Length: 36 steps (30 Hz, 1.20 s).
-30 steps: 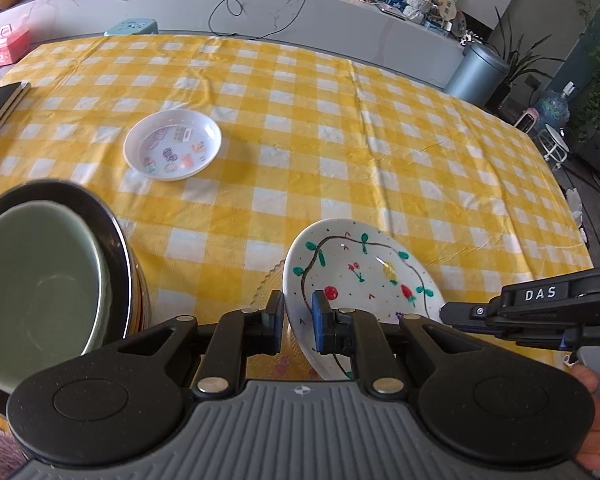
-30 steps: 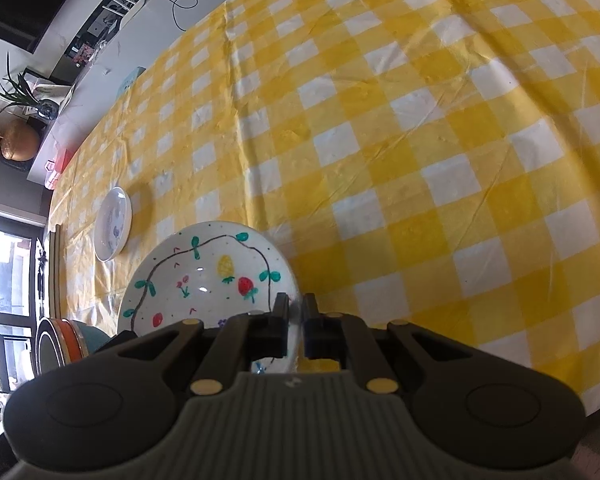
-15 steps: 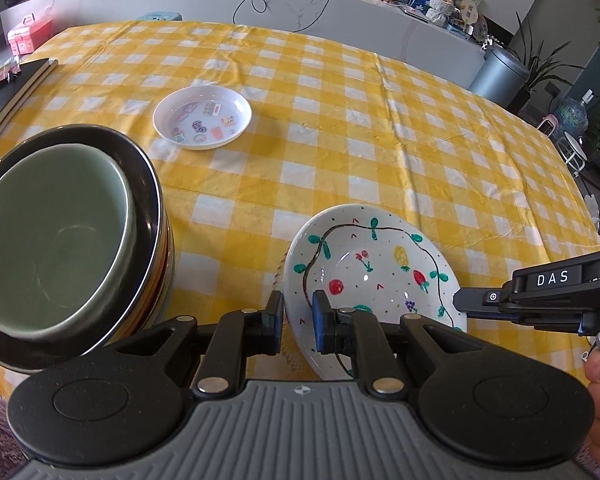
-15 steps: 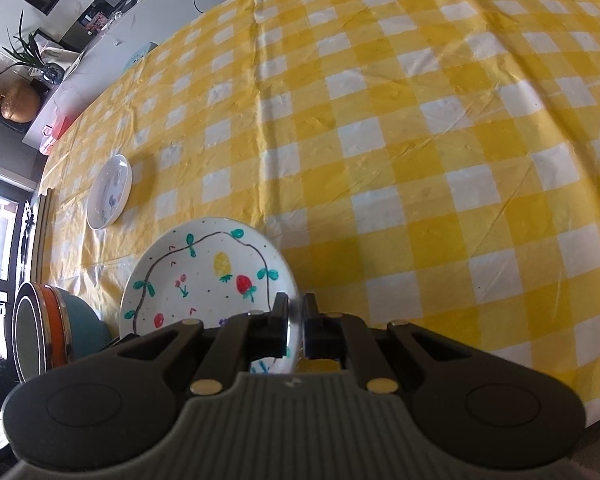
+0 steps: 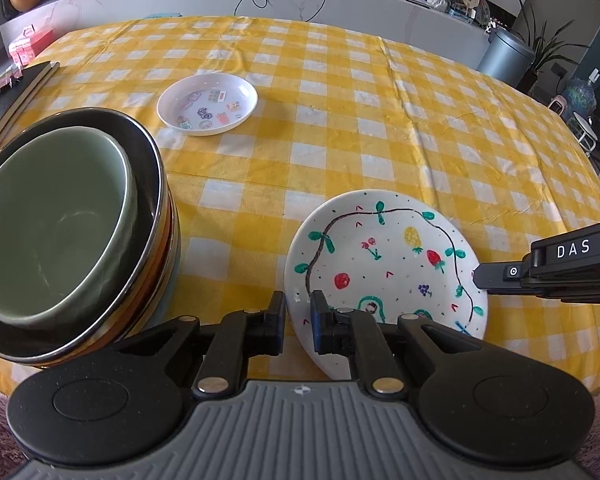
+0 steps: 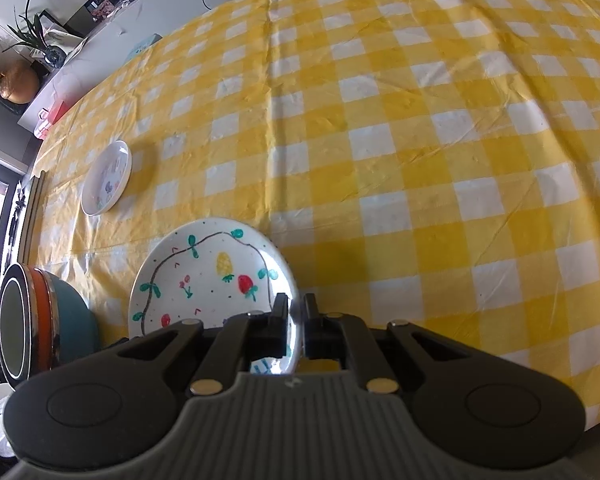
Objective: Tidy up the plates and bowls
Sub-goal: 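Lower the 'Fruity' plate beside the bowl stack, open both grippers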
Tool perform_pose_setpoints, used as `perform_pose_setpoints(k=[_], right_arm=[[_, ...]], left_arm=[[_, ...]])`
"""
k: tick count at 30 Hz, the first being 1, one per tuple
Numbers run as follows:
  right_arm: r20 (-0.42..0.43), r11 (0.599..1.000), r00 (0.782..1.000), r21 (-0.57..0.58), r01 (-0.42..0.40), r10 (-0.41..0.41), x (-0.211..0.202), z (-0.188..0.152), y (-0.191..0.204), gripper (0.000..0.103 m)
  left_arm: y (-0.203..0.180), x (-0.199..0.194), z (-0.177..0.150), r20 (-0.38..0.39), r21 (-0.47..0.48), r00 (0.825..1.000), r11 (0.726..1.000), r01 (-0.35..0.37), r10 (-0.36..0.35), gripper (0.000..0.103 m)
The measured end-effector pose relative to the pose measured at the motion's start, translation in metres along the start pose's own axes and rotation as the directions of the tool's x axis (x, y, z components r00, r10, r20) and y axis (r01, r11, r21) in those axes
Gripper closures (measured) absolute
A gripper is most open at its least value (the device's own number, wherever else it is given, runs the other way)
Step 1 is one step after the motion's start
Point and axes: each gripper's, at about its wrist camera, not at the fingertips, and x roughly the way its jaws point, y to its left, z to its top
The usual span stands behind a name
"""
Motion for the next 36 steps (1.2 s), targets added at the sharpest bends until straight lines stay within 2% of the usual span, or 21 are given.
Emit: perform_pose_setpoints(k=[16, 18, 20, 25, 32, 36], right_arm=[[0.043, 0.996, 0.998, -0.079, 0.04, -0.037, -0.001, -0.002, 0.014, 0.092], [0.062, 0.995, 0.997, -0.087, 0.043, -0.037, -0.003, -0.002, 0.016, 0.089], [0.084, 0.995, 0.996, -0.094, 0.04, -0.032, -0.006, -0.002, 0.017, 0.078], [0.132, 0.993, 0.991, -0.115, 0.022, -0.007, -0.012, -0.002, 0.022, 0.075], [0.191, 0.992, 0.981, -0.13, -0.003, 0.028, -0.019, -0.001, 0.031, 0.069], [0.195, 0.992, 0.98, -0.129, -0.002, 0.027, -0.017, 0.0, 0.036, 0.068]], left_arm=[[-0.004, -0.001, 0.003, 0.001, 0.029, 1.0, 1.0, -0.012, 0.012, 0.087], [-0.004, -0.003, 0.003, 0.005, 0.026, 1.0, 1.0, -0.007, 0.007, 0.086], [-0.006, -0.006, 0.004, 0.015, 0.03, 1.0, 0.999, -0.011, 0.01, 0.082], [-0.011, -0.015, 0.009, 0.034, 0.05, 0.999, 0.999, 0.0, -0.002, 0.075], [-0.012, -0.024, 0.022, 0.021, 0.072, 1.0, 0.997, 0.009, -0.01, 0.074], [-0.008, -0.03, 0.035, 0.006, 0.081, 1.0, 0.997, -0.006, 0.005, 0.073]])
